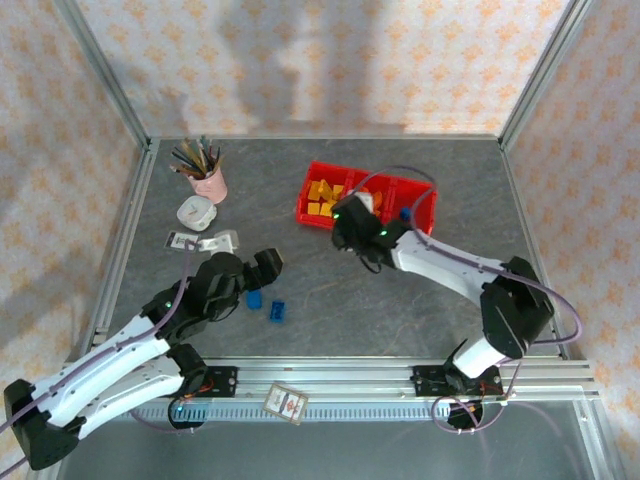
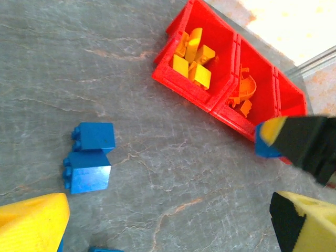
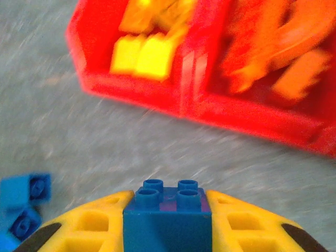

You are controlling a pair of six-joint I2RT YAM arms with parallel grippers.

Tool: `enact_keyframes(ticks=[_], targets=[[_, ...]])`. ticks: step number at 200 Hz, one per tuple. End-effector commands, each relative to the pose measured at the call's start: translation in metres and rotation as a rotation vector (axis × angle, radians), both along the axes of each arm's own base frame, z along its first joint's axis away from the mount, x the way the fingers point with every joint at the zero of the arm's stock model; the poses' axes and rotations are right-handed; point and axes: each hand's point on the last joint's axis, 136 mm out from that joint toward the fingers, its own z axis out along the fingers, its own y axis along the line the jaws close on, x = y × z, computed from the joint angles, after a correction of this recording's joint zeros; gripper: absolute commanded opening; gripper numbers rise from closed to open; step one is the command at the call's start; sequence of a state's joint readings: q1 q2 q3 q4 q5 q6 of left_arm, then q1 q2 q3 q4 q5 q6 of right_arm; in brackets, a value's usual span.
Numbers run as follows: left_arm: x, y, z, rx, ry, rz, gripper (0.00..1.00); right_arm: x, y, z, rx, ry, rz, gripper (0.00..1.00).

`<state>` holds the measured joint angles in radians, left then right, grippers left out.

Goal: Sort the legos into containers by color
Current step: Place the lego in the container, then pick up the lego from the center of the table.

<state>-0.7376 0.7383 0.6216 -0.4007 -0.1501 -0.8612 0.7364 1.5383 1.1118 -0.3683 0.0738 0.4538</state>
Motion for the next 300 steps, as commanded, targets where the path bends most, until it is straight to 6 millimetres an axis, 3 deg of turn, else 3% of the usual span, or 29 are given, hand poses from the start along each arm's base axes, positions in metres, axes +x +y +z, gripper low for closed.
enact_keyframes(ticks=[1, 27, 47, 70, 102, 125, 139, 178, 211, 249, 300], targets=[[0.014, -0.021, 0.029, -0.053, -0.076, -0.061, 0.99, 0.017, -0.05, 0.013, -0.031, -0.048, -0.149, 0.29], [0.024, -0.037, 0.028, -0.057, -0.067, -0.099, 0.99, 0.045, -0.103, 0.023, -0.064, -0.101, -0.313, 0.29], [0.031, -0.05, 0.031, -0.075, -0.074, -0.126, 0.99, 0.062, -0.133, 0.023, -0.072, -0.108, -0.389, 0.29], [0.038, -0.061, 0.033, -0.085, -0.081, -0.15, 0.99, 0.081, -0.157, 0.014, -0.072, -0.096, -0.442, 0.29], [0.045, -0.071, 0.029, -0.072, -0.063, -0.176, 0.99, 0.101, -0.169, -0.01, -0.08, -0.043, -0.442, 0.29], [0.046, -0.073, 0.025, -0.067, -0.049, -0.185, 0.99, 0.109, -0.166, -0.025, -0.07, -0.006, -0.414, 0.29], [0.046, -0.073, 0.024, -0.068, -0.048, -0.184, 0.99, 0.111, -0.167, -0.026, -0.081, -0.003, -0.415, 0.35], [0.045, -0.068, 0.028, -0.063, -0.061, -0.173, 0.99, 0.11, -0.167, -0.007, -0.07, -0.039, -0.407, 0.55], [0.046, -0.064, 0.028, -0.06, -0.062, -0.164, 0.99, 0.104, -0.162, 0.006, -0.037, -0.051, -0.379, 0.61], [0.043, -0.057, 0.025, -0.049, -0.058, -0.146, 0.99, 0.087, -0.139, 0.021, -0.015, -0.071, -0.317, 0.66], [0.032, -0.036, 0.018, -0.033, -0.047, -0.102, 0.99, 0.051, -0.078, 0.023, 0.008, -0.054, -0.151, 0.71]])
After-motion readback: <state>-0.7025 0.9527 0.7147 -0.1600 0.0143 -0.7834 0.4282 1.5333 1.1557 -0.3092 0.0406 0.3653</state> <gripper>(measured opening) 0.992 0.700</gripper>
